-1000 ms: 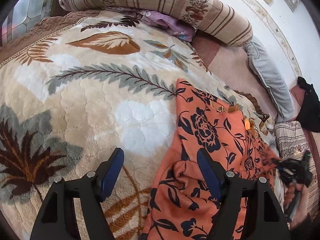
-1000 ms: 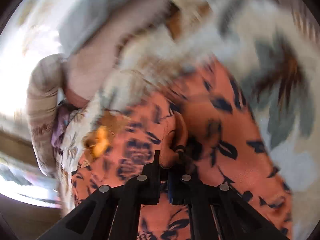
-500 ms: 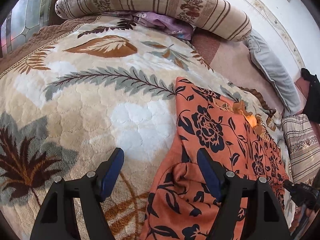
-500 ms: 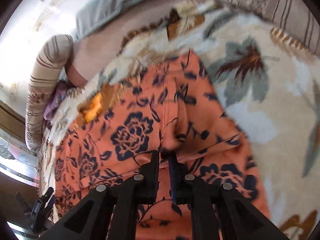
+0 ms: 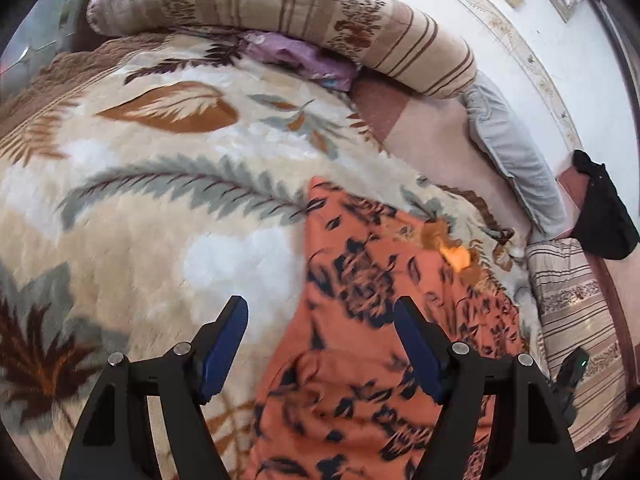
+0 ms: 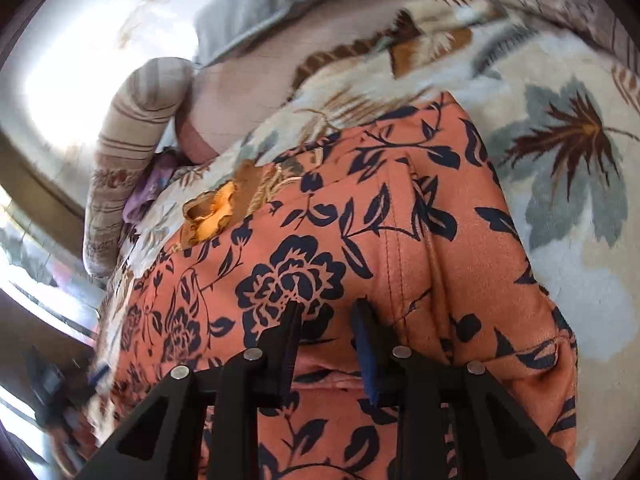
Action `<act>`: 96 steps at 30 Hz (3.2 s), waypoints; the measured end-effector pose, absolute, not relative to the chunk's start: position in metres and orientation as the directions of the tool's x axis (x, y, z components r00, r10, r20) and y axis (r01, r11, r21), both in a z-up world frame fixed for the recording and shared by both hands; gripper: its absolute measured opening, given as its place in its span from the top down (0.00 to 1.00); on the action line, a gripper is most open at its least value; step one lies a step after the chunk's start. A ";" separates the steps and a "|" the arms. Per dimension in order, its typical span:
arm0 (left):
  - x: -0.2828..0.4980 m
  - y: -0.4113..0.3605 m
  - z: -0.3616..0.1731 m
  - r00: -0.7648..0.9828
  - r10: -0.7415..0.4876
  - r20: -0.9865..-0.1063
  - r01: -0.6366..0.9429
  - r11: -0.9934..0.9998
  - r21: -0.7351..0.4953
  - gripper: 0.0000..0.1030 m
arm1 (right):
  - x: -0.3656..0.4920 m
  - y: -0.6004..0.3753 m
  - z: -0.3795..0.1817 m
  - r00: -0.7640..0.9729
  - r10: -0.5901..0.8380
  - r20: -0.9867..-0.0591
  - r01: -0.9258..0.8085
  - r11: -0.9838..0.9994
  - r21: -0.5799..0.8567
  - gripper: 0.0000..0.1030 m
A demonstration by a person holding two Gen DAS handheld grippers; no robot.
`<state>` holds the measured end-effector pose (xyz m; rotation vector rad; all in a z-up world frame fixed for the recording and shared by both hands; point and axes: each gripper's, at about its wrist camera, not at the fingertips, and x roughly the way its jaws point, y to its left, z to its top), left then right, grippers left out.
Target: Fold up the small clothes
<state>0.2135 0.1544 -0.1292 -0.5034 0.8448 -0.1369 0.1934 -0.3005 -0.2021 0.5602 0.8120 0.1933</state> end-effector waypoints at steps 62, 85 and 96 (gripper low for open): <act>0.032 0.171 -0.111 0.552 -0.296 -0.780 -0.049 0.922 -0.385 0.24 | 0.041 -0.394 -0.152 0.462 0.465 -0.755 0.138 0.804 0.579 0.22; -0.045 0.163 -0.168 0.361 -0.289 -0.887 -0.126 0.927 -0.353 0.88 | -0.039 -0.392 -0.200 0.303 0.562 -0.770 0.095 0.786 0.611 0.48; -0.041 0.149 -0.165 0.378 -0.266 -0.887 -0.081 0.945 -0.317 0.46 | -0.038 -0.381 -0.198 0.281 0.516 -0.809 0.078 0.828 0.555 0.45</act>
